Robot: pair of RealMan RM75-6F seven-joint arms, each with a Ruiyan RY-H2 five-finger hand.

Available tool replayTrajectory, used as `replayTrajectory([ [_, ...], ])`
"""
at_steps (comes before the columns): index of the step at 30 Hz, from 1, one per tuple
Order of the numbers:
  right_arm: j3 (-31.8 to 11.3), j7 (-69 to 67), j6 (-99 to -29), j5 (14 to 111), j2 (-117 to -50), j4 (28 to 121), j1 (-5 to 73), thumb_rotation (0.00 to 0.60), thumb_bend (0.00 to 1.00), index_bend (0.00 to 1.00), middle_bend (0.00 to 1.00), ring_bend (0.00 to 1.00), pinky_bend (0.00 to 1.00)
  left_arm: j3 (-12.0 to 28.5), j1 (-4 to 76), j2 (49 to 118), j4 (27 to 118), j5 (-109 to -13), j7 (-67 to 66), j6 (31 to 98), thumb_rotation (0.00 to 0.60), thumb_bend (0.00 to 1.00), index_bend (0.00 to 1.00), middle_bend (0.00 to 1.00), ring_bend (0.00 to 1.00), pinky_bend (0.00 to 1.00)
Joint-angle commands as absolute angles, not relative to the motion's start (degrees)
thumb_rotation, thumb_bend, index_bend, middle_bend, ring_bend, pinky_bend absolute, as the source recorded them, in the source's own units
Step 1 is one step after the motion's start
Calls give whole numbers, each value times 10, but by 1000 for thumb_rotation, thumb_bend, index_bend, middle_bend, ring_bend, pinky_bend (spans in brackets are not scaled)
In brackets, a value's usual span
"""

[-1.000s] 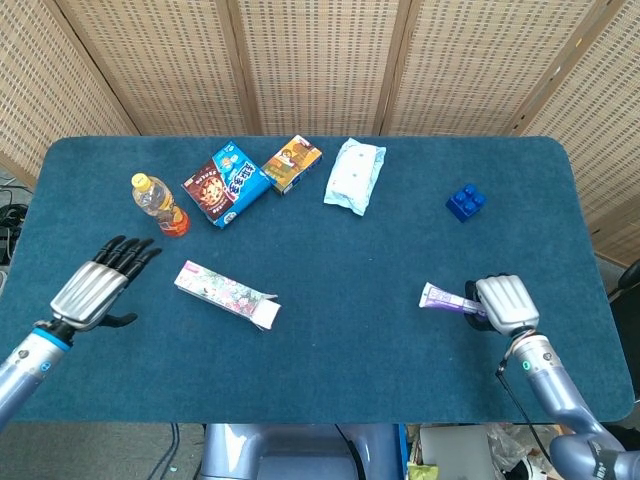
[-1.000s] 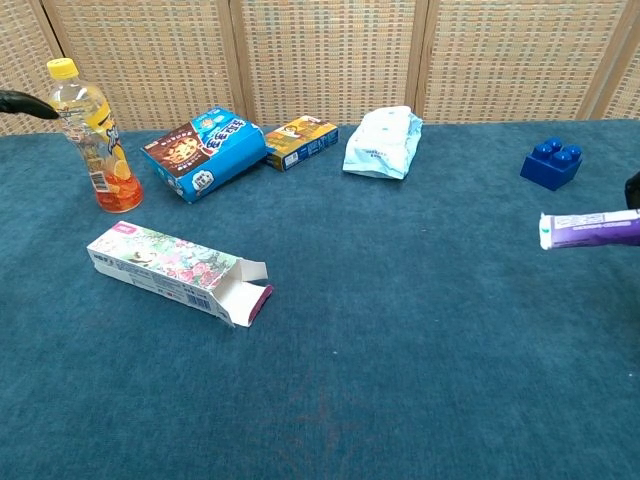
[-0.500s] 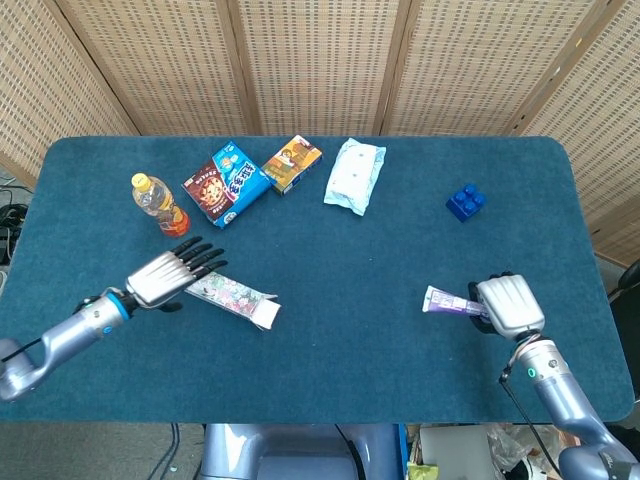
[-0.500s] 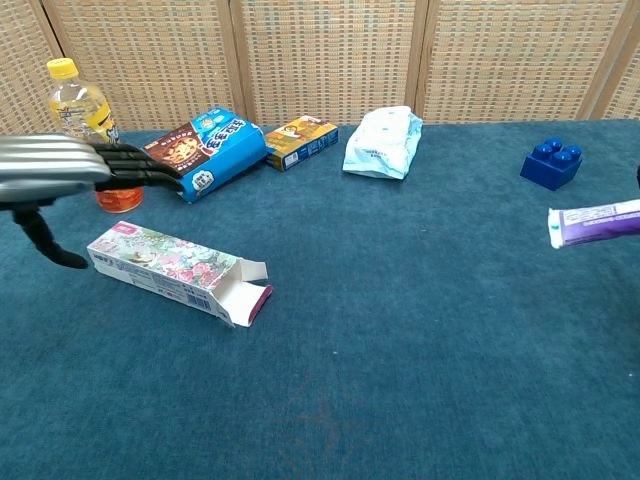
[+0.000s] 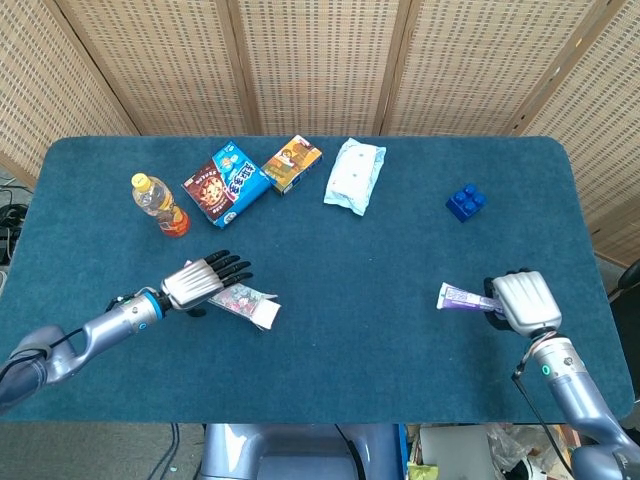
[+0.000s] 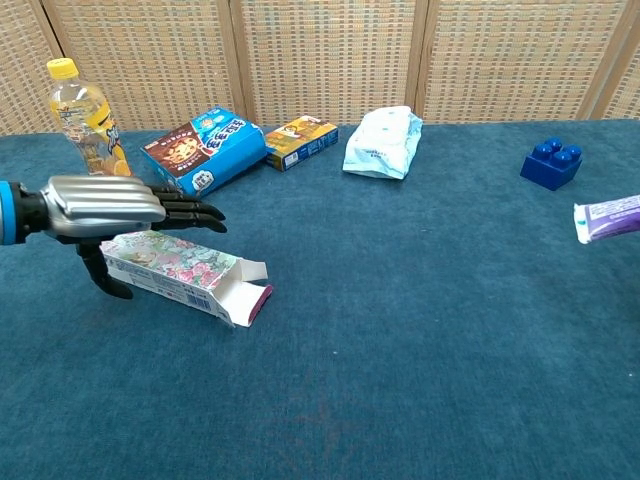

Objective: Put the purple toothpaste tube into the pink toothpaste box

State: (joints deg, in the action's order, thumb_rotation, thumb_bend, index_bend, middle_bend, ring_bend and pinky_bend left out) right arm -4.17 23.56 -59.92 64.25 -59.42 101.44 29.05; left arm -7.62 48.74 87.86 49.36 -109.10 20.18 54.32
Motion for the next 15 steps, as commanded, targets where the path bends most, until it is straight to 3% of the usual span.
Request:
replayTrajectory([
  [1,-42,236,-600,645,-589,1019,290,600,603,638,635,489,394,-79,493,893,480,-1081,216,541,600,206,137,146,153,227],
  [5,-43,234,-596,648,-578,1028,291,600,605,638,635,489,394,-78,497,907,472,-1068,232,542,600,267,450,425,389,381],
  [7,-44,231,-593,652,-570,1033,293,600,610,638,635,489,394,-75,496,914,467,-1061,235,552,600,295,543,501,459,437],
  [15,-55,209,-584,659,-535,1062,300,600,716,642,641,489,394,-50,494,916,475,-1028,276,599,600,308,607,554,508,485],
])
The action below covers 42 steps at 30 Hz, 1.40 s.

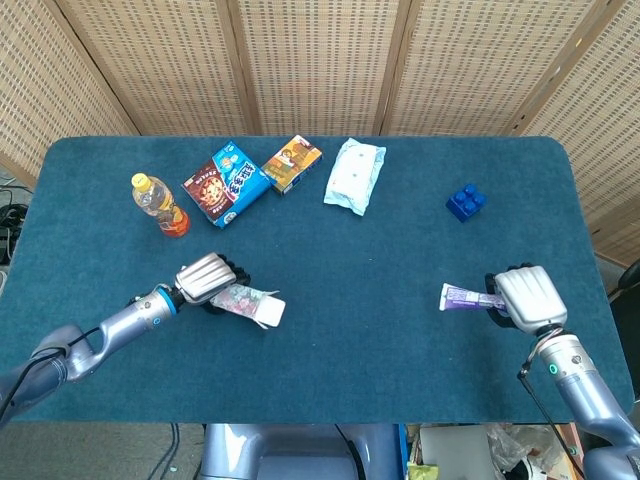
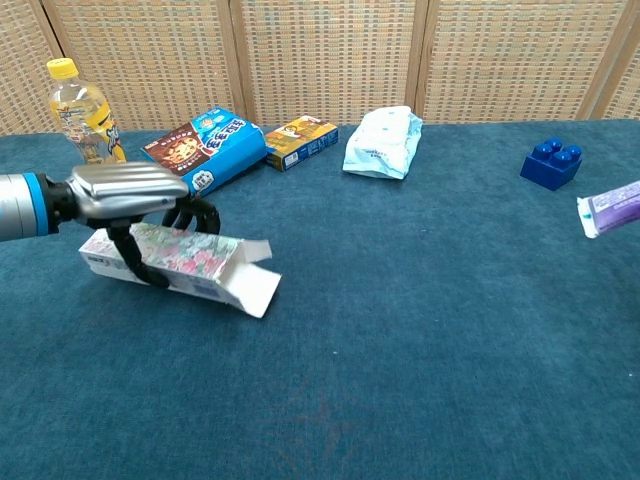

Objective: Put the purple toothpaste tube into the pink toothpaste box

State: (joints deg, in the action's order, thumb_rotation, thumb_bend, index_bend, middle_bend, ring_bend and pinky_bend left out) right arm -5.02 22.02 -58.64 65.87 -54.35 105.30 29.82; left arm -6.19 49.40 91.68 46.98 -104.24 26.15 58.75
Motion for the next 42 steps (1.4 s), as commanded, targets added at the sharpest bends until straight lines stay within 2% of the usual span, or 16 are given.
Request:
replayTrajectory([
  [1,-59,197,-581,658,-529,1069,300,600,726,644,642,489,394,-41,493,916,480,-1018,287,606,600,309,607,554,508,486],
  [4,-67,158,-571,657,-514,1079,300,600,748,648,644,489,402,-20,499,920,509,-999,291,613,600,314,607,554,508,486],
  [5,-72,138,-569,659,-507,1083,299,600,753,648,645,489,408,-4,485,907,522,-957,279,592,600,315,607,554,508,486],
  [12,-100,72,-566,673,-455,1109,301,600,762,649,645,489,414,26,501,929,537,-929,349,590,600,316,607,555,508,486],
  [20,-133,81,-557,663,-383,1161,322,600,762,649,645,489,414,62,537,972,535,-911,391,584,600,316,607,567,509,486],
  [29,-171,100,-521,600,-317,1206,364,600,763,649,645,489,414,104,579,1034,516,-881,425,568,600,316,614,567,513,486],
  [42,-179,163,-480,522,-312,1212,424,600,768,649,645,489,414,128,642,1099,454,-870,412,544,600,317,614,567,513,486],
])
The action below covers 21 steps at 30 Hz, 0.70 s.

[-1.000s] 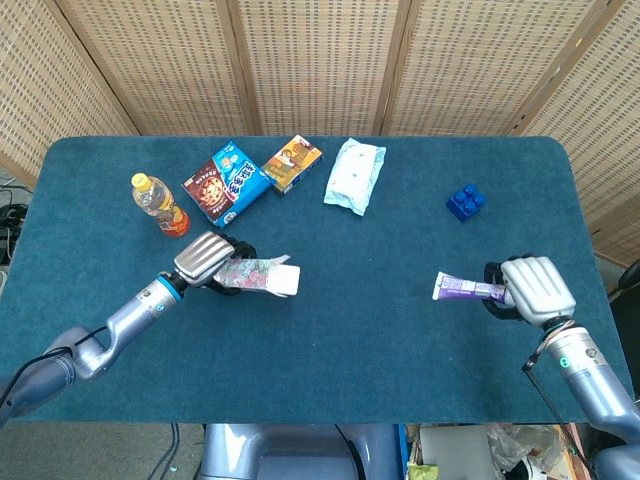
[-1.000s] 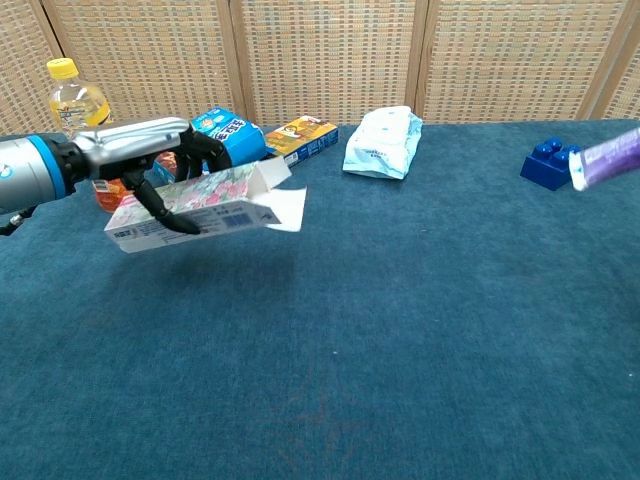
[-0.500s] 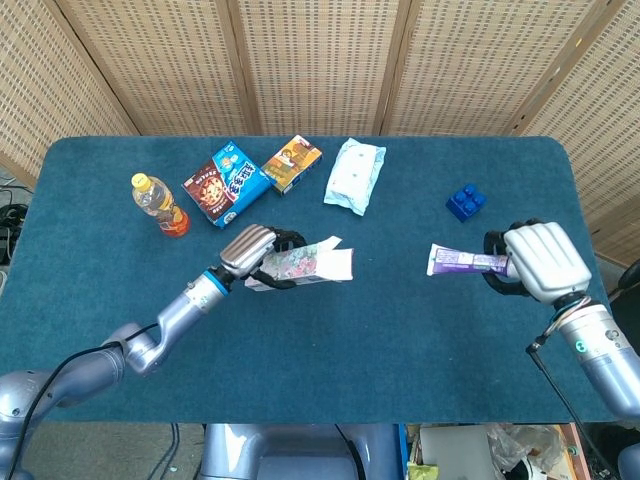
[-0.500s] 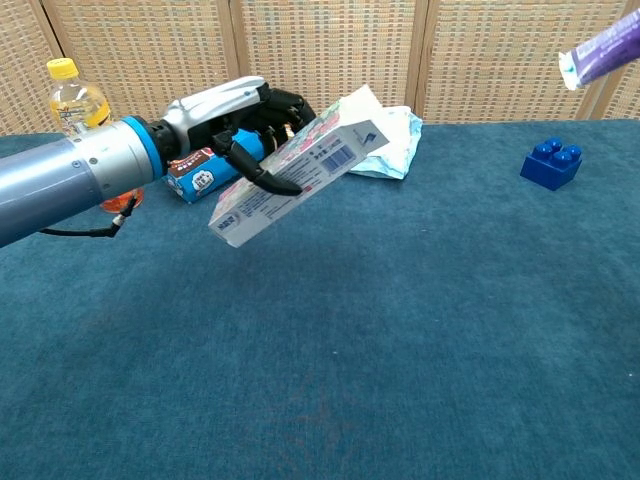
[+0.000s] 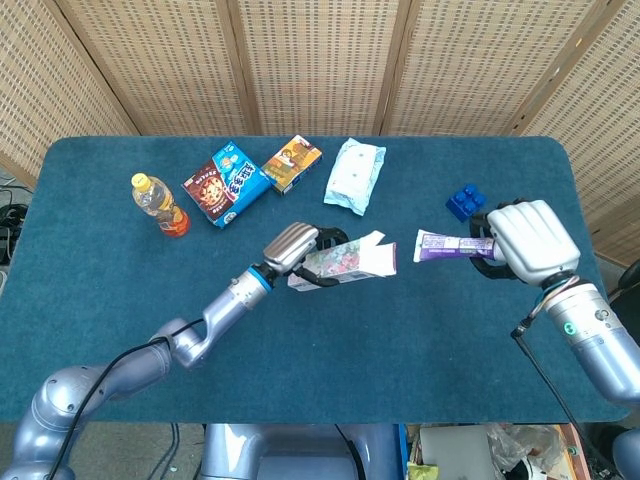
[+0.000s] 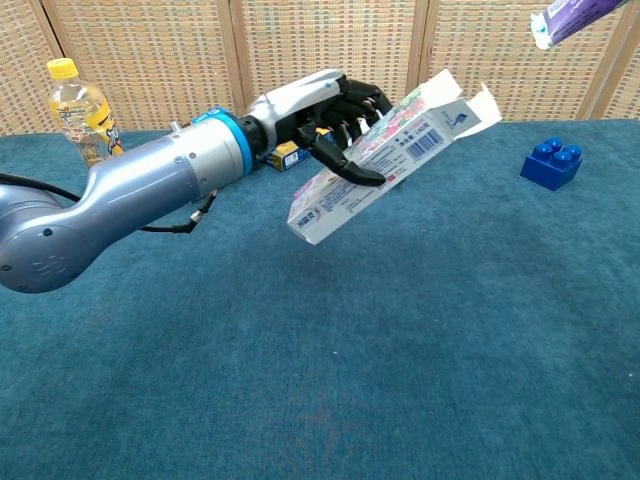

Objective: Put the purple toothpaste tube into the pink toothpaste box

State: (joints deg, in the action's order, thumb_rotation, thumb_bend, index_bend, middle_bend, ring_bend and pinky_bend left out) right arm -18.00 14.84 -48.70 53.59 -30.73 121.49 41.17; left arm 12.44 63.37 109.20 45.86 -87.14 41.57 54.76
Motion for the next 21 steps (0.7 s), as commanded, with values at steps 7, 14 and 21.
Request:
replayTrajectory([
  [7,-168,209,-473,492,-319,1215,448,600,771,648,646,489,414,141,668,1118,437,-863,401,541,600,318,614,567,513,486],
  [14,-158,235,-472,472,-324,1222,463,600,774,649,647,490,414,149,680,1132,426,-857,400,548,600,318,614,567,513,486],
  [21,-151,250,-476,465,-327,1229,471,600,775,651,648,492,414,153,682,1150,410,-850,406,560,600,317,614,567,513,486],
])
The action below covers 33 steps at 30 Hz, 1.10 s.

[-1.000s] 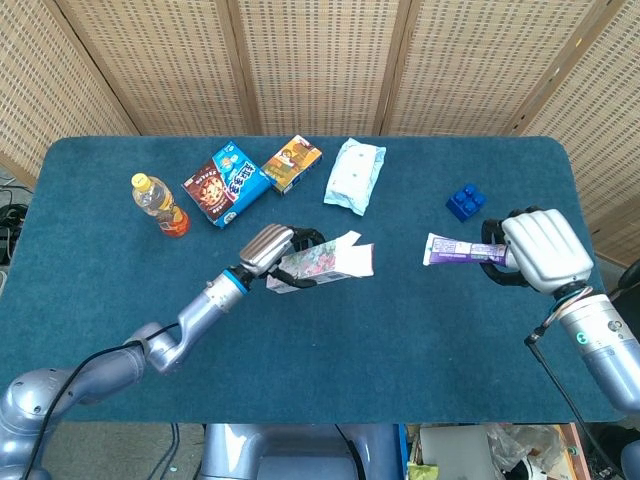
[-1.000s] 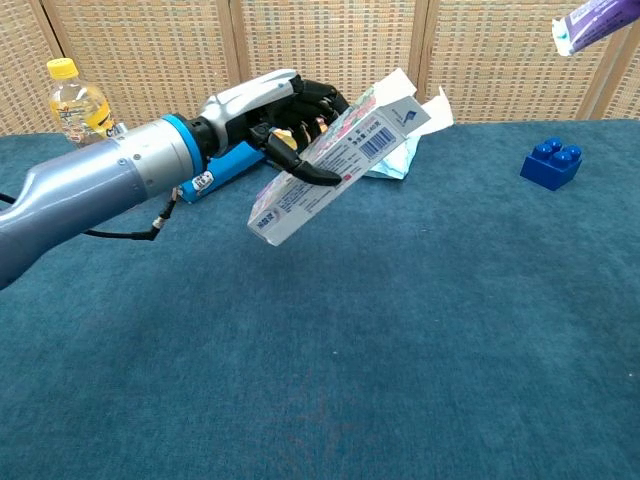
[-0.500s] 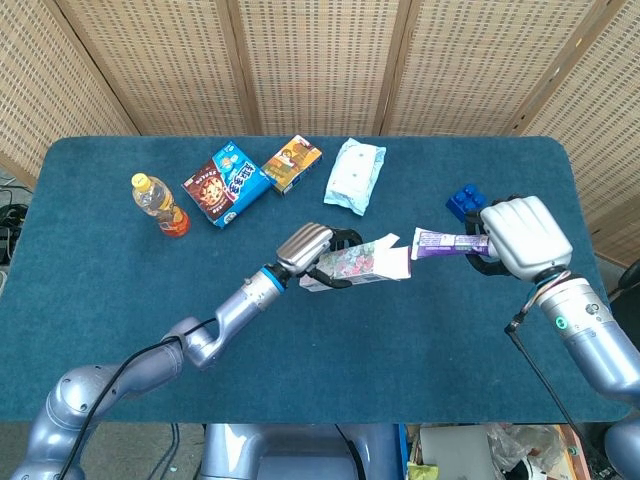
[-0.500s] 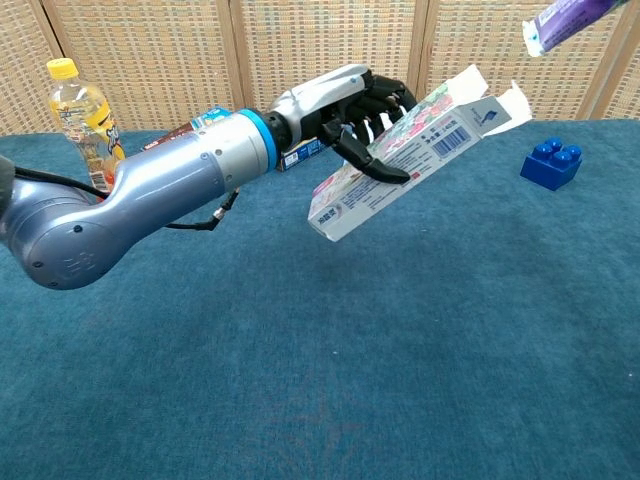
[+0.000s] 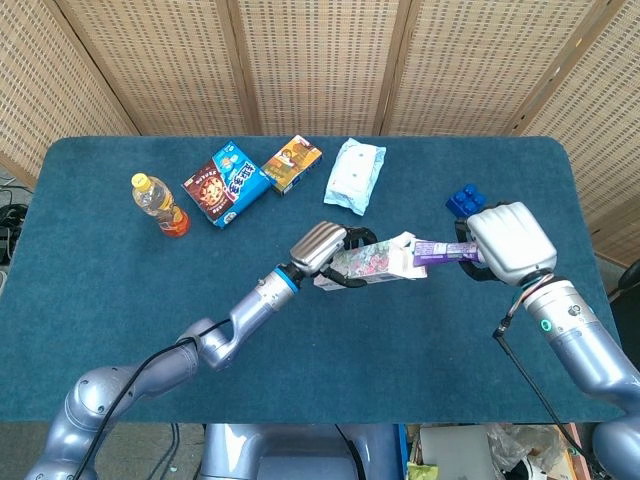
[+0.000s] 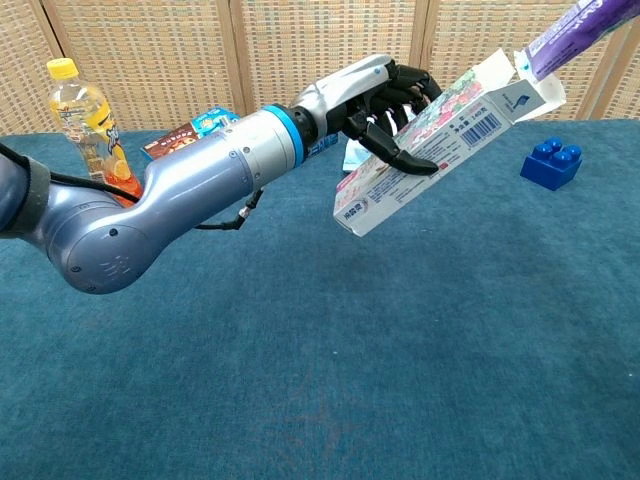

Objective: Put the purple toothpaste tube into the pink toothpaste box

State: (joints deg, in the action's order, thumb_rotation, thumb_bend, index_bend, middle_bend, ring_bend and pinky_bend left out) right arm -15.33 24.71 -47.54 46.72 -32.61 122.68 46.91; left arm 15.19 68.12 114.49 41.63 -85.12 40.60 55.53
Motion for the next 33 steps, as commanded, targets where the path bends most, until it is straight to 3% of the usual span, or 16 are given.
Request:
replayTrajectory([
  [1,-150,253,-476,463,-328,1230,473,600,775,651,648,492,414,153,683,1153,408,-849,408,561,600,317,614,567,513,486],
  [14,-145,303,-482,429,-330,1255,510,600,775,655,653,497,414,157,689,1163,405,-853,432,590,600,318,614,567,513,486],
  [25,-133,386,-477,344,-326,1282,579,600,775,655,649,497,414,169,696,1171,414,-849,442,612,600,318,614,567,513,486],
  [27,-125,413,-481,317,-324,1292,596,600,775,655,637,497,414,172,696,1174,415,-845,445,614,600,318,614,567,513,486],
  [29,-116,442,-492,304,-322,1302,610,600,761,619,564,489,414,176,696,1180,416,-841,451,618,600,318,614,567,513,486],
  [31,-108,467,-506,298,-321,1311,617,600,529,456,387,391,378,178,697,1184,415,-839,456,619,600,318,614,567,513,486],
  [33,-100,494,-527,292,-320,1323,624,600,105,165,101,124,196,179,698,1187,414,-838,460,619,600,318,614,567,513,486],
])
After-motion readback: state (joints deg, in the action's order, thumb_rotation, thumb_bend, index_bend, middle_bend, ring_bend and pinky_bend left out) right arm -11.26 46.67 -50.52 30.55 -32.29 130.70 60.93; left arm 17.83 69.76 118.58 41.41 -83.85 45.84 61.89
